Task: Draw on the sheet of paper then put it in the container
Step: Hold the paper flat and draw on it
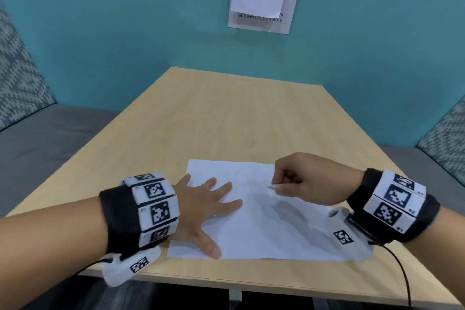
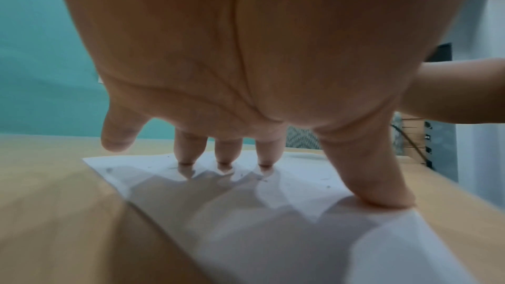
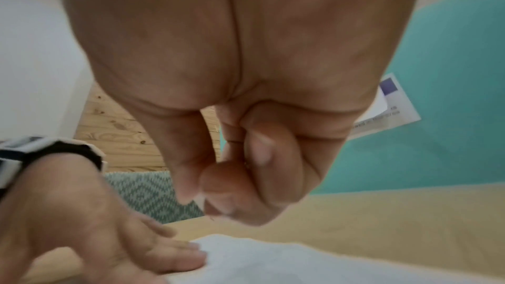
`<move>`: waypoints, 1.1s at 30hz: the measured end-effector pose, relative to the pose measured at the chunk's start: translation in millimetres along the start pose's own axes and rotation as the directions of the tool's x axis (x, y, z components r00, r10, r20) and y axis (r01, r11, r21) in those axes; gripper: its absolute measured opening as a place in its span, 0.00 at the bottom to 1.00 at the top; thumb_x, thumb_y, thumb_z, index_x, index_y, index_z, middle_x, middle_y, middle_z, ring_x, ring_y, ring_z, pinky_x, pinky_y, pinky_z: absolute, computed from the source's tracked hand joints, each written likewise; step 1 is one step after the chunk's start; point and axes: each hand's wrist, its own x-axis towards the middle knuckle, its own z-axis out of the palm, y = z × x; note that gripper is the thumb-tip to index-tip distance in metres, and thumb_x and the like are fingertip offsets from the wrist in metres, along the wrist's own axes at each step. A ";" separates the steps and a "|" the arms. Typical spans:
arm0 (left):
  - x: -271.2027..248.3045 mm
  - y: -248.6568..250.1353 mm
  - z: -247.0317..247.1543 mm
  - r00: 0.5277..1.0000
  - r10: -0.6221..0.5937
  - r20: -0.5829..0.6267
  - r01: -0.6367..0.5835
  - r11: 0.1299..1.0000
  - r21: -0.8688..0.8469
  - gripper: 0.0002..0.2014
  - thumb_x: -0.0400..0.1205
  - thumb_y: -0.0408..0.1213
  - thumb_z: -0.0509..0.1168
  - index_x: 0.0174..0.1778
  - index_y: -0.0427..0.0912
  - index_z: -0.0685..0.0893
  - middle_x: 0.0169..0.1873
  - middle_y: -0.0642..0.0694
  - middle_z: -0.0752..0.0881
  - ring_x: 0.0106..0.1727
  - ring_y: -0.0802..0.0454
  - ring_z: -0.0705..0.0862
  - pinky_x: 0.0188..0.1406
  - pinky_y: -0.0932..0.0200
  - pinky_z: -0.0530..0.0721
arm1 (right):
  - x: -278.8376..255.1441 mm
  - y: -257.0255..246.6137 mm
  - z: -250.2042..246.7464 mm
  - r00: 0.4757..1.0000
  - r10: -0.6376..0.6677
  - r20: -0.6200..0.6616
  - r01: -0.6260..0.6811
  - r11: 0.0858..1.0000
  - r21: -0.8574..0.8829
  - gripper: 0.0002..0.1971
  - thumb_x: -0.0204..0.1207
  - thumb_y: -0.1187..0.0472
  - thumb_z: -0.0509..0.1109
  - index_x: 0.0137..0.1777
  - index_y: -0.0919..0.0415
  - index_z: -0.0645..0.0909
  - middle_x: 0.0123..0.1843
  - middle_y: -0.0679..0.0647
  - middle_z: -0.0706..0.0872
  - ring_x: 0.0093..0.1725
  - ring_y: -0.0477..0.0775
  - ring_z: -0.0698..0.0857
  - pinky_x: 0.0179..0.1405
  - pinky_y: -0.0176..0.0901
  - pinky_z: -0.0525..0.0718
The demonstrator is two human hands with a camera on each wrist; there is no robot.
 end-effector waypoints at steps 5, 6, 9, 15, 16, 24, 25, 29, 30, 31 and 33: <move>-19.8 5.4 11.2 0.999 0.008 0.037 -0.008 1.000 -0.007 0.49 0.76 0.75 0.58 0.82 0.70 0.30 0.81 0.61 0.24 0.84 0.53 0.25 0.81 0.30 0.30 | 5.6 -0.1 1.2 0.999 0.042 -0.007 -0.042 0.996 -0.082 0.07 0.80 0.52 0.70 0.47 0.55 0.83 0.38 0.47 0.85 0.33 0.44 0.78 0.35 0.35 0.77; -23.1 6.3 11.4 0.999 0.012 0.046 -0.011 1.000 -0.007 0.49 0.77 0.74 0.58 0.82 0.70 0.30 0.82 0.60 0.24 0.84 0.52 0.25 0.80 0.30 0.30 | 8.5 -2.3 2.6 0.999 0.036 -0.006 -0.037 0.995 -0.090 0.07 0.80 0.52 0.70 0.47 0.55 0.83 0.38 0.47 0.84 0.33 0.44 0.78 0.35 0.35 0.77; -30.2 8.4 10.4 0.998 0.015 0.065 -0.013 0.999 -0.030 0.48 0.78 0.73 0.58 0.83 0.69 0.31 0.82 0.58 0.25 0.84 0.51 0.25 0.80 0.30 0.29 | 16.9 -9.2 5.5 1.000 0.024 0.010 -0.023 0.995 -0.096 0.07 0.80 0.52 0.70 0.49 0.56 0.83 0.41 0.49 0.86 0.36 0.46 0.79 0.38 0.39 0.79; -31.7 12.6 -4.0 0.998 -0.058 -0.020 0.058 0.998 -0.021 0.48 0.78 0.73 0.55 0.84 0.64 0.31 0.83 0.59 0.27 0.84 0.53 0.26 0.81 0.32 0.30 | 45.3 -17.6 9.9 0.998 0.030 0.049 -0.025 0.995 -0.098 0.08 0.80 0.55 0.69 0.50 0.58 0.83 0.41 0.48 0.85 0.37 0.47 0.80 0.36 0.37 0.78; -25.9 12.2 -10.3 0.995 -0.083 -0.054 0.082 0.997 -0.010 0.49 0.78 0.73 0.56 0.85 0.62 0.32 0.84 0.58 0.29 0.85 0.52 0.28 0.82 0.32 0.32 | 51.1 -18.6 10.9 0.997 0.040 0.059 -0.034 0.995 -0.095 0.07 0.80 0.55 0.69 0.50 0.58 0.83 0.39 0.46 0.83 0.34 0.44 0.79 0.34 0.34 0.75; 34.2 -14.3 -26.1 0.978 -0.140 -0.151 0.146 0.989 0.025 0.50 0.78 0.71 0.60 0.88 0.56 0.41 0.88 0.53 0.38 0.88 0.45 0.35 0.79 0.21 0.39 | 84.7 -21.0 14.8 0.982 0.116 0.150 -0.104 0.991 -0.082 0.13 0.80 0.55 0.67 0.47 0.66 0.85 0.40 0.63 0.92 0.27 0.49 0.81 0.33 0.38 0.80; 37.4 -17.1 -24.2 0.979 -0.141 -0.147 0.148 0.988 0.036 0.50 0.77 0.72 0.59 0.88 0.56 0.40 0.88 0.53 0.37 0.87 0.44 0.35 0.78 0.21 0.39 | 86.1 -21.4 14.3 0.981 0.117 0.152 -0.106 0.991 -0.079 0.12 0.80 0.56 0.68 0.47 0.66 0.85 0.39 0.63 0.92 0.27 0.49 0.81 0.33 0.38 0.79; 41.4 -23.0 -15.9 0.974 -0.144 -0.177 0.148 0.989 0.011 0.49 0.75 0.75 0.59 0.87 0.64 0.41 0.87 0.51 0.34 0.86 0.40 0.30 0.77 0.20 0.36 | 82.1 -33.8 26.0 0.980 0.011 0.201 0.012 0.994 -0.110 0.07 0.79 0.58 0.70 0.45 0.63 0.84 0.33 0.49 0.84 0.28 0.43 0.75 0.31 0.34 0.74; 41.2 -23.9 -13.6 0.972 -0.142 -0.186 0.144 0.990 -0.005 0.48 0.75 0.75 0.59 0.86 0.67 0.42 0.87 0.50 0.33 0.85 0.39 0.29 0.76 0.20 0.35 | 80.1 -36.9 29.6 0.977 -0.021 0.214 0.046 0.992 -0.115 0.06 0.78 0.58 0.70 0.44 0.60 0.83 0.32 0.45 0.80 0.29 0.42 0.75 0.32 0.33 0.73; 41.2 -25.4 -11.6 0.971 -0.144 -0.191 0.144 0.990 -0.014 0.48 0.74 0.76 0.59 0.86 0.69 0.41 0.87 0.50 0.33 0.85 0.38 0.27 0.76 0.19 0.34 | 79.9 -37.8 29.9 0.977 -0.033 0.212 0.062 0.989 -0.131 0.05 0.78 0.57 0.71 0.44 0.58 0.83 0.33 0.43 0.79 0.31 0.42 0.75 0.33 0.33 0.73; 41.9 -27.5 -7.9 0.969 -0.158 -0.188 0.159 0.987 -0.007 0.50 0.73 0.78 0.57 0.85 0.69 0.37 0.86 0.49 0.31 0.84 0.38 0.25 0.75 0.19 0.32 | 83.8 -32.6 23.6 0.986 0.003 0.166 0.026 0.984 -0.175 0.07 0.78 0.56 0.71 0.46 0.60 0.83 0.36 0.45 0.81 0.35 0.46 0.78 0.35 0.36 0.75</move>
